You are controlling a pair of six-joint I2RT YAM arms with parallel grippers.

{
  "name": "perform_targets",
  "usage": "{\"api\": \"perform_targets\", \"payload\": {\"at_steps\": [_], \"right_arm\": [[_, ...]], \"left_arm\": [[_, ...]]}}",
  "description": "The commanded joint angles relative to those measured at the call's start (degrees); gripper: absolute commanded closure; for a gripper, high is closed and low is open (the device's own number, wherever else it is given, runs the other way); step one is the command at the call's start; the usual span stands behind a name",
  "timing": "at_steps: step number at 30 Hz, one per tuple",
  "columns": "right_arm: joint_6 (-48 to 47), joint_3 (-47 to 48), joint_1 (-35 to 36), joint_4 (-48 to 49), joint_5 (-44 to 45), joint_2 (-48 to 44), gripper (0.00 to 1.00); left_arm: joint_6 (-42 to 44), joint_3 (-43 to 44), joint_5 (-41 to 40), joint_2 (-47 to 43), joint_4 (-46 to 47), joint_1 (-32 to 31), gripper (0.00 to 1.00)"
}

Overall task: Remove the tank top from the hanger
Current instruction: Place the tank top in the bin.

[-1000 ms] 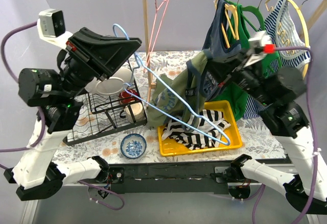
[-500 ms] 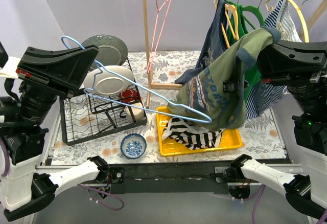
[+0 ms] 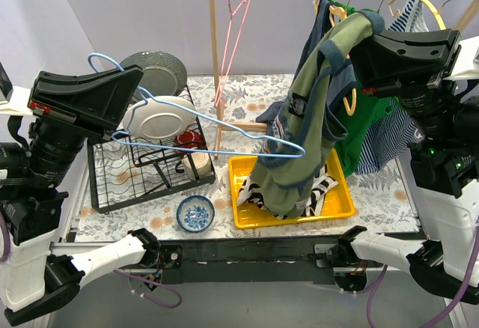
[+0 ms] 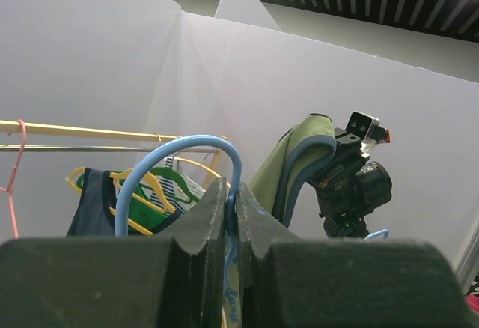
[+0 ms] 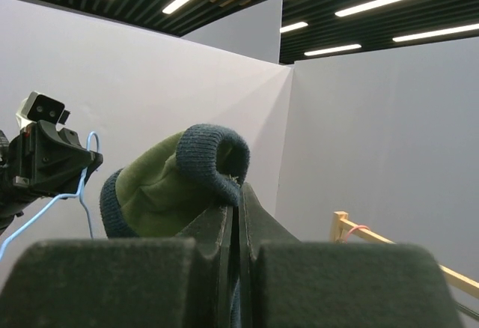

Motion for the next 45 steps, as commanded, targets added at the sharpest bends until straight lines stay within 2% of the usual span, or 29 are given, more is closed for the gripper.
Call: {"api": "perform_targets", "payload": {"at_steps": [1, 4, 11, 15, 19, 24, 29, 34, 38, 45], "right_arm": [[0.0, 1.4, -0.3, 9.2, 2.0, -0.7, 0.99], [-1.0, -2.0, -0.2, 8.9, 4.3, -2.1, 0.99], [-3.0, -17.5, -0.3, 4.8, 6.3, -8.7, 0.99], [-5.9, -23.9, -0.3, -3.6, 10.7, -10.5, 0.99], [-6.9, -24.0, -0.2, -17.1, 14.6, -10.4, 0.99], [-6.8, -25.1, -0.3, -25.8, 12.4, -10.5, 0.99], [-5.4, -31.1, -0.3, -35.4, 11.5, -12.8, 0.99], [1.0, -41.9, -0.2, -37.5, 5.1, -18.3, 0.99], [8.2, -53.2, -0.2, -36.4, 7.2, -23.5, 0.99], [16.0, -65.8, -0.2, -32.8, 10.8, -27.3, 0.99]], "left_arm": [[1.4, 1.4, -1.2, -0.7, -0.5, 0.1, 1.00], [1.6, 1.5, -1.6, -1.0, -0.9, 0.1, 1.00], [2.7, 0.8, -3.4, -2.4, -1.1, 0.2, 1.00], [3.5, 0.3, -4.4, -2.7, -1.1, 0.1, 1.00], [4.4, 1.0, -4.6, -2.1, -2.3, 0.1, 1.00], [5.4, 0.5, -4.8, -2.6, -2.1, 0.1, 1.00], [6.3, -0.7, -6.7, -3.5, -2.1, 0.1, 1.00], [7.5, -2.1, -8.5, -4.6, -1.3, 0.1, 1.00], [8.5, -2.9, -9.6, -5.0, -1.0, 0.2, 1.00], [9.9, -3.5, -10.4, -5.0, -0.6, 0.1, 1.00]]}}
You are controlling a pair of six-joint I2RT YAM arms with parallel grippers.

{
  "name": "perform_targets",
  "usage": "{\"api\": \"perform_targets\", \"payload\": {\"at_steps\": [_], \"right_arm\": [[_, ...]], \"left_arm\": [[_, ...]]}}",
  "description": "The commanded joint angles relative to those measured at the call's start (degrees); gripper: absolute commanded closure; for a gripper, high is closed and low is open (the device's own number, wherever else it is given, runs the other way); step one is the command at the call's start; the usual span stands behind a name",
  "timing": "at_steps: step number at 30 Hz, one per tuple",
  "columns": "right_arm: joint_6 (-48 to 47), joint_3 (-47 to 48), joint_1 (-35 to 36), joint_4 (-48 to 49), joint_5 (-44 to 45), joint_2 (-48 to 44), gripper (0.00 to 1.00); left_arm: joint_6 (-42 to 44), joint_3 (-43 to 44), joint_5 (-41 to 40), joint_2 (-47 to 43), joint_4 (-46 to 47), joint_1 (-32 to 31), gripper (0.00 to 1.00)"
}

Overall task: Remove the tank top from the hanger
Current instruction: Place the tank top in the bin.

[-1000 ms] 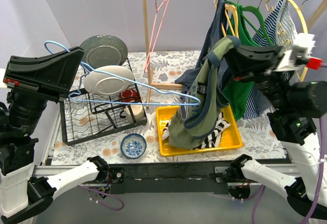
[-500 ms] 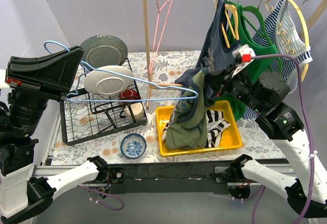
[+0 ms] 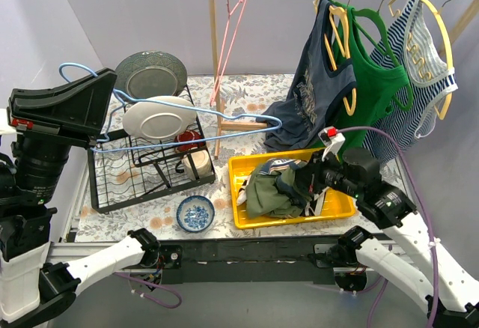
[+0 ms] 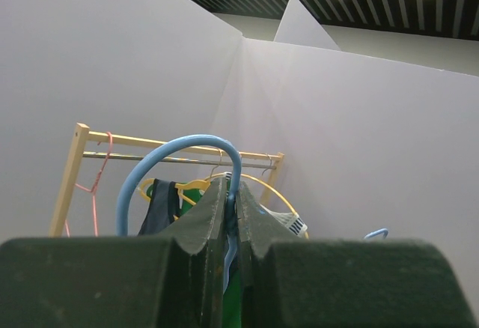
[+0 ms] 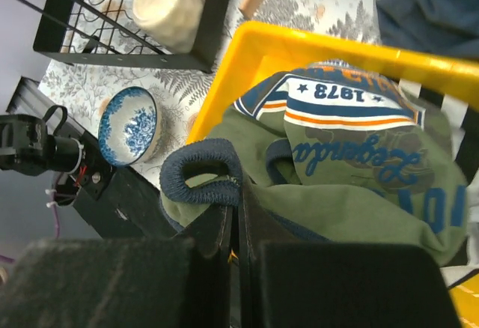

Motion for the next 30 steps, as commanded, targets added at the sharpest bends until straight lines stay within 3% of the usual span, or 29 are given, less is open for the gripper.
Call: {"api": "perform_targets", "payload": {"at_steps": [1, 5, 9, 12, 22, 30], "right_arm": [[7.0, -5.8, -0.2, 5.3, 2.8, -1.5, 0.99], [9.8, -11.9, -0.2, 7.9, 6.6, -1.5, 0.98], [9.5, -15.4, -0.2, 8.9, 11.1, -0.6, 0.79], [10.3, -17.9, -0.3, 8.2, 14.6, 0.5, 0.74], [13.1, -25.8, -0.2, 10.9, 21.2, 0.1, 0.73], [13.6, -26.7, -0.2, 9.4, 24.1, -1.1, 0.60]], "left_arm": [[2.0, -0.1, -1.4, 0.2, 0.9, 0.1, 1.00], [2.3, -0.1, -2.0, -0.3, 0.8, 0.1, 1.00], [2.8, 0.6, -2.5, -0.6, 0.2, 0.1, 1.00], [2.9, 0.4, -2.7, -0.9, 0.0, 0.1, 1.00], [3.0, -0.7, -2.2, -0.8, 0.7, 0.1, 1.00], [2.9, -1.5, -2.2, -0.9, 1.0, 0.1, 1.00]]}}
